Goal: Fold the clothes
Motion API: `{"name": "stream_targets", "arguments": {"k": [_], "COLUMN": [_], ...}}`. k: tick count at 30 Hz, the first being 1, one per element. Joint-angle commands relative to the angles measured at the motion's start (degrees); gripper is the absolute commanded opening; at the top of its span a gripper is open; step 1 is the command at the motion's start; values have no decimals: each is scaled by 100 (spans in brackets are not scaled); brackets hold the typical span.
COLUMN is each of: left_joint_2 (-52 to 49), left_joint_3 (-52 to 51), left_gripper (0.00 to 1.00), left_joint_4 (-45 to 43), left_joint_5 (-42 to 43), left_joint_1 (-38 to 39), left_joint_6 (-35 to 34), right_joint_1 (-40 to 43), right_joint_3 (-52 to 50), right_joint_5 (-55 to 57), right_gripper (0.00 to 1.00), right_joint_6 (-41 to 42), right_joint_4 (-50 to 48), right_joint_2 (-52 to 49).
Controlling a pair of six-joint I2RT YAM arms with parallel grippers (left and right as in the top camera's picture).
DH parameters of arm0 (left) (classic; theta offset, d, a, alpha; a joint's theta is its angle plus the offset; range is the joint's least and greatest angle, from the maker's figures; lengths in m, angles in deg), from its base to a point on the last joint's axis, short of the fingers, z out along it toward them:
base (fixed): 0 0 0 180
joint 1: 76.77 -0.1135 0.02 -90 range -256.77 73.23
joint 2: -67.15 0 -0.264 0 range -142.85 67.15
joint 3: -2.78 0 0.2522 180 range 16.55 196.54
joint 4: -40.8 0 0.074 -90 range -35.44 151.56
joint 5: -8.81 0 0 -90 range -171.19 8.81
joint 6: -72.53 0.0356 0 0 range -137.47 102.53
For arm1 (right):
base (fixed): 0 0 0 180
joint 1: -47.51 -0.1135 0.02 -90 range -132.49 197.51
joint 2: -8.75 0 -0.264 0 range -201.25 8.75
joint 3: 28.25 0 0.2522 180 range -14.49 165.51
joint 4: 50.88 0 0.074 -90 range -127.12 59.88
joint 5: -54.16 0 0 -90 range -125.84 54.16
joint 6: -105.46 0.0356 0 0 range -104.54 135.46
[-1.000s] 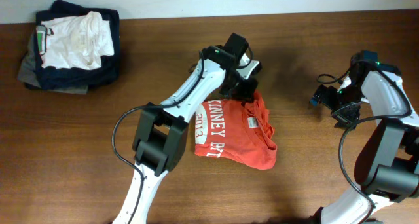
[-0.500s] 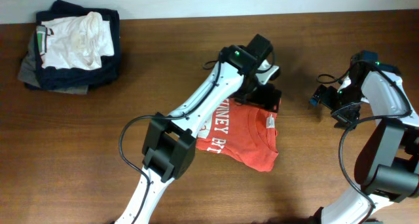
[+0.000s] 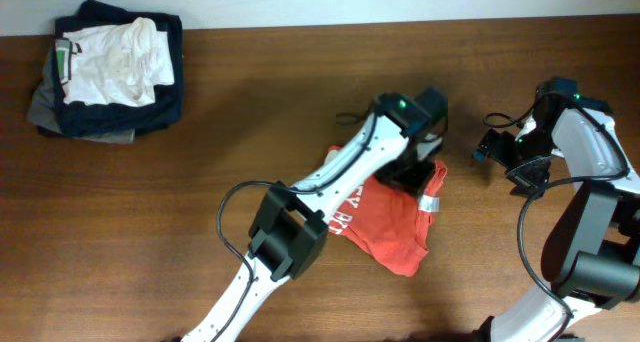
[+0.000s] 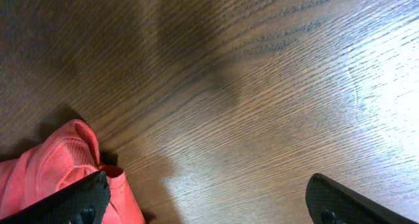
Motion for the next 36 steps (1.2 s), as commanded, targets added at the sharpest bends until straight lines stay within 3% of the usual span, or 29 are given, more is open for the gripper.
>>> {"name": "stream_targets", "arguments": {"k": [1,3,5,8,12,13,17,20,23,26,34,35,36], "left_joint_2": [-4,-4,-2,396,1259,1648,2461,2461,2461,2461,2450,2450,2450], "left_joint_3": [1169,1434,1434,1401,896,507,-1290,-2487,-3810,-4581,-6008,-6015,-6015], "left_gripper": [76,99,99,99,99,99,99,99,99,99,98,96,84], "left_joint_4": [710,1196,1510,1510,1510,1510,1460,452,-929,-1528,-3364,-3501,-3582], "left_joint_5": [-291,-1200,-1423,-885,-1097,-1449,-1513,-1161,90,905,2223,2221,2221], "left_joint_1": [-590,-1261,-1926,-2949,-2946,-2931,-2933,-2929,-2916,-2883,-2216,-2133,-2057], "left_joint_6": [55,55,55,136,315,310,313,411,1108,1757,1510,1469,1469], "right_joint_1": [20,20,20,20,20,20,20,20,20,20,20,20,20], "right_joint_3": [90,90,90,90,90,90,90,90,90,90,90,90,90], "right_joint_5": [72,70,70,70,72,70,70,70,70,70,70,70,72], "right_gripper": [99,99,99,99,99,99,99,99,99,99,99,99,99], "right_joint_6": [31,31,33,31,31,33,31,31,31,31,33,33,33], "right_joint_4": [0,0,0,0,0,0,0,0,0,0,-522,-522,-522], "right_joint_2": [4,4,4,4,4,4,4,4,4,4,4,4,4]}}
